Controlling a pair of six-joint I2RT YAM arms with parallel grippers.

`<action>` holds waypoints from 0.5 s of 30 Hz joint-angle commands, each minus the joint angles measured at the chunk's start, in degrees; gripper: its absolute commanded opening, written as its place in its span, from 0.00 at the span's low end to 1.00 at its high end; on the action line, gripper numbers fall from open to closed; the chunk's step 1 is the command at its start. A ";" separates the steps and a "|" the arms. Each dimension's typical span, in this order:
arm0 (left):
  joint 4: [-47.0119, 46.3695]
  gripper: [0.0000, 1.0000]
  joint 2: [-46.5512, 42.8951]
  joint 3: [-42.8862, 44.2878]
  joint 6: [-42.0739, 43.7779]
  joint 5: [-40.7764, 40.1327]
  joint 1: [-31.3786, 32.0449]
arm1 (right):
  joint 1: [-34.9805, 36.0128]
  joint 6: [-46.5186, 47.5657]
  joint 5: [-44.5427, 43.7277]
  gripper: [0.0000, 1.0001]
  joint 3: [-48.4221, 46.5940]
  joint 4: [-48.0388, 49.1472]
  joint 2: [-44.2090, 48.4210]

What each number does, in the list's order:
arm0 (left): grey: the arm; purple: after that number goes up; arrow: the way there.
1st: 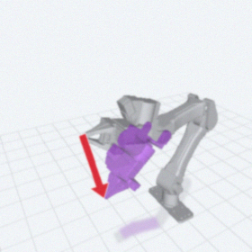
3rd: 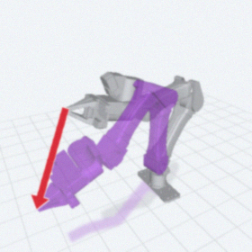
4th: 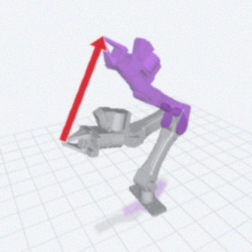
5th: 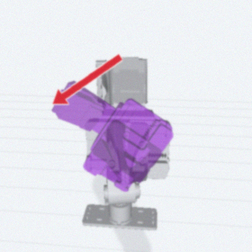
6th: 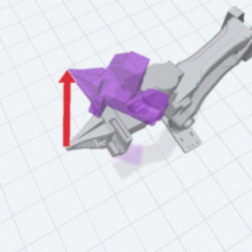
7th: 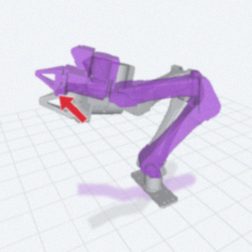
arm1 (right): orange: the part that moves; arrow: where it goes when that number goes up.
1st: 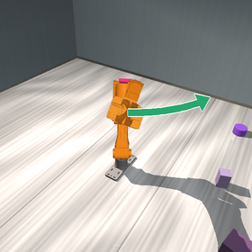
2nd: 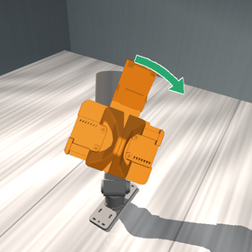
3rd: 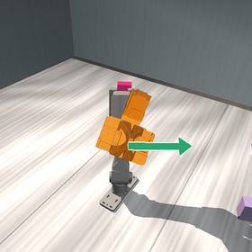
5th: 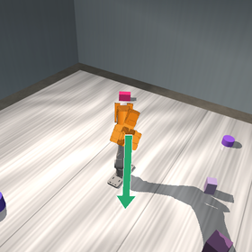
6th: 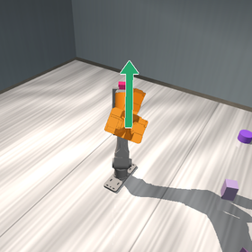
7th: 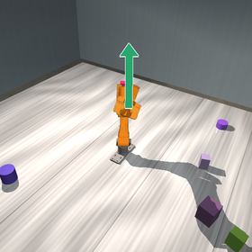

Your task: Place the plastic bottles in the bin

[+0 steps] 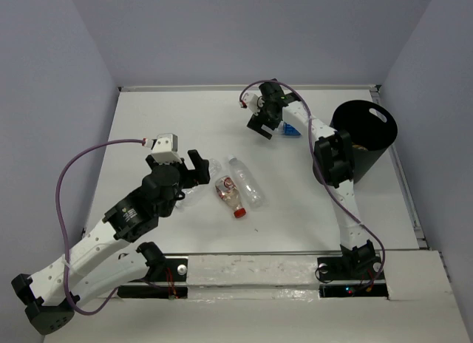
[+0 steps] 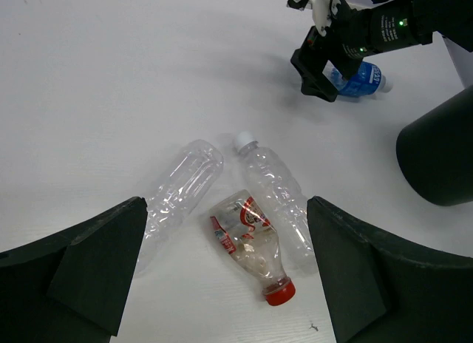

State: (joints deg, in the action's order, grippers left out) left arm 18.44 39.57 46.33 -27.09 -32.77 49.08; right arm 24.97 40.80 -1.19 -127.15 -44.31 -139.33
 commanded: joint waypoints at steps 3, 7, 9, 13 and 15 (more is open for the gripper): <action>-3.58 0.99 0.59 -0.97 1.95 2.98 -3.11 | -2.64 1.30 4.18 0.92 -3.72 -0.60 -1.12; -4.11 0.99 0.94 -1.24 2.13 4.30 -4.60 | -2.65 0.95 4.62 0.76 -3.28 0.89 -1.65; -4.20 0.99 1.38 -1.24 2.04 5.26 -5.22 | -2.65 0.25 5.58 0.61 -2.58 3.08 -0.78; -4.11 0.99 1.82 -1.24 1.78 6.49 -6.10 | -2.65 -2.29 8.31 0.51 0.84 10.55 3.87; -3.94 0.99 2.17 -1.15 1.08 7.28 -6.19 | -1.34 -4.40 9.62 0.48 2.78 14.50 8.16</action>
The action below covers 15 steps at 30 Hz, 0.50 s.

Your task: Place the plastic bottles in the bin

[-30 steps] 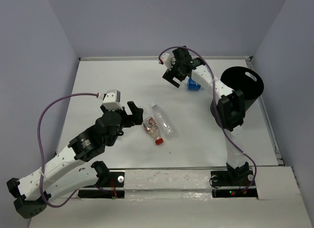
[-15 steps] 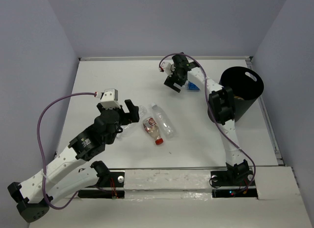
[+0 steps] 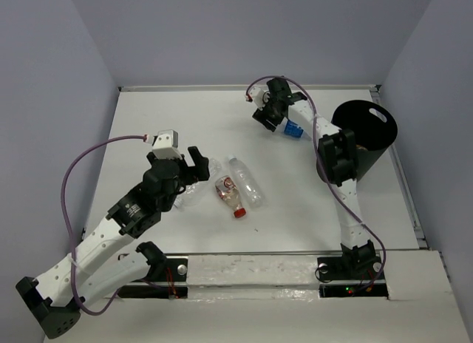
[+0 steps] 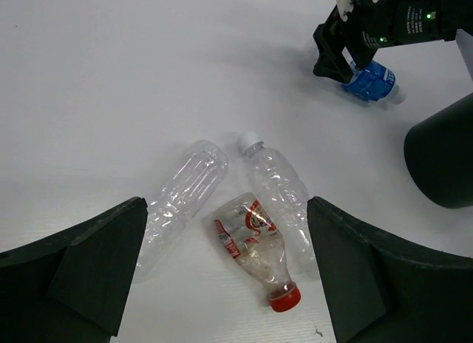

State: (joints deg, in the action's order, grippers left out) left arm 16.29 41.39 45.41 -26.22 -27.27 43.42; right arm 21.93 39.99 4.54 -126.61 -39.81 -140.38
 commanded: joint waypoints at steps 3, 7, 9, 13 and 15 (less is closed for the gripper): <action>-0.74 0.99 1.67 0.03 -1.20 3.01 -0.62 | 2.93 -8.16 6.71 0.46 6.00 16.92 15.11; -0.73 0.99 1.42 -1.46 -4.45 7.47 -0.62 | 3.47 -17.71 10.49 0.43 13.91 26.96 30.75; -1.87 0.99 0.89 -3.48 -6.55 9.15 -0.62 | 3.47 -21.08 11.46 0.41 20.22 33.44 36.81; -4.07 0.99 0.10 -7.95 -10.16 12.40 -0.62 | 3.47 -26.79 3.84 0.41 26.75 39.37 50.96; -6.87 0.99 0.19 -11.30 -11.74 15.39 -0.62 | 3.47 -27.50 -3.72 0.40 30.71 42.61 58.26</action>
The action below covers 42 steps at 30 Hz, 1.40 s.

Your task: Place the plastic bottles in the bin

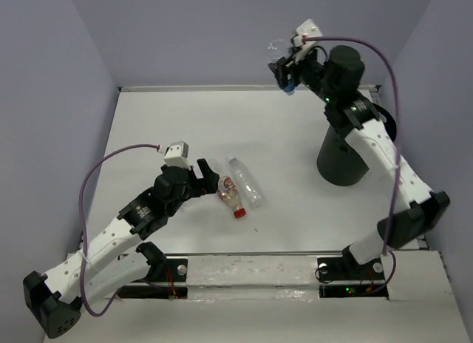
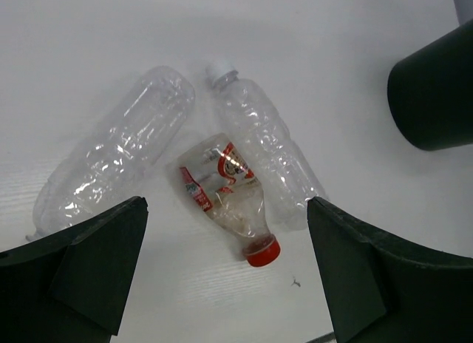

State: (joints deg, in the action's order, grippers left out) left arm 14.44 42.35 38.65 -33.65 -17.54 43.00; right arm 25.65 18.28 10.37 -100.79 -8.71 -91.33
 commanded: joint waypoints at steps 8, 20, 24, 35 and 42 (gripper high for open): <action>-12.67 0.99 2.38 -12.72 -9.85 8.31 0.15 | -3.14 -5.80 -33.21 0.40 13.42 11.52 25.92; -20.94 0.99 16.71 -12.82 -12.23 4.45 3.40 | -16.77 -17.31 -32.61 0.38 31.97 6.43 36.31; -21.47 0.99 21.27 -11.06 -12.14 0.24 3.67 | -17.91 -22.66 -31.12 0.38 36.35 6.16 35.79; -24.01 0.99 33.14 -6.58 -12.85 -2.41 3.67 | -19.94 -32.60 -28.21 0.53 42.52 3.62 34.47; -26.04 0.92 35.52 -7.19 -13.64 -3.12 3.67 | -19.94 -32.87 -25.77 0.95 41.38 -1.82 36.30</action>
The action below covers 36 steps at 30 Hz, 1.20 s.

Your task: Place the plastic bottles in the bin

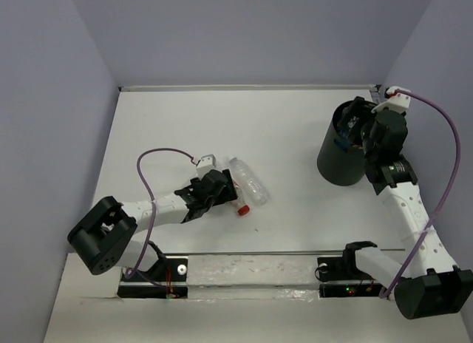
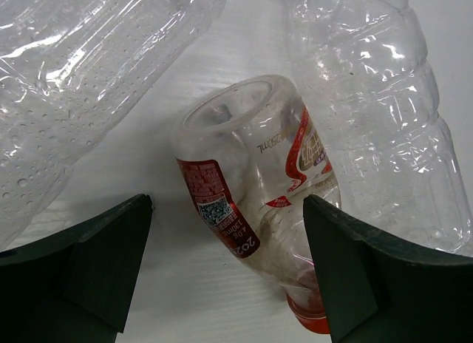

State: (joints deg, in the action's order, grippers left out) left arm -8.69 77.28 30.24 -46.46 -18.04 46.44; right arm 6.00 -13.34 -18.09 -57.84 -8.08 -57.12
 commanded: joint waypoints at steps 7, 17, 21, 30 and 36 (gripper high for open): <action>-4.41 0.75 1.92 1.32 -1.00 -2.79 0.32 | -0.29 -3.00 20.86 0.94 -1.49 -7.04 8.51; -3.71 0.19 -1.33 -0.09 -0.48 -3.32 1.11 | 6.11 -2.57 36.02 0.80 4.50 -11.17 13.09; 1.38 0.15 -4.14 2.71 0.40 -4.72 4.09 | 18.06 1.12 30.59 0.83 2.92 -13.62 5.81; 15.61 0.15 -18.20 9.13 1.02 -10.61 9.20 | 27.39 5.60 26.96 0.97 -3.06 -9.77 -18.09; 23.26 0.15 -31.20 11.50 1.80 -14.73 9.20 | 32.23 7.36 27.67 0.99 -13.24 -9.50 -35.93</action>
State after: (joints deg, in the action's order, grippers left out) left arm 6.92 52.40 38.28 -45.91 -26.79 55.48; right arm 35.24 -8.58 9.39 -63.90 -20.03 -86.02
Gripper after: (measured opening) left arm 0.365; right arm 0.984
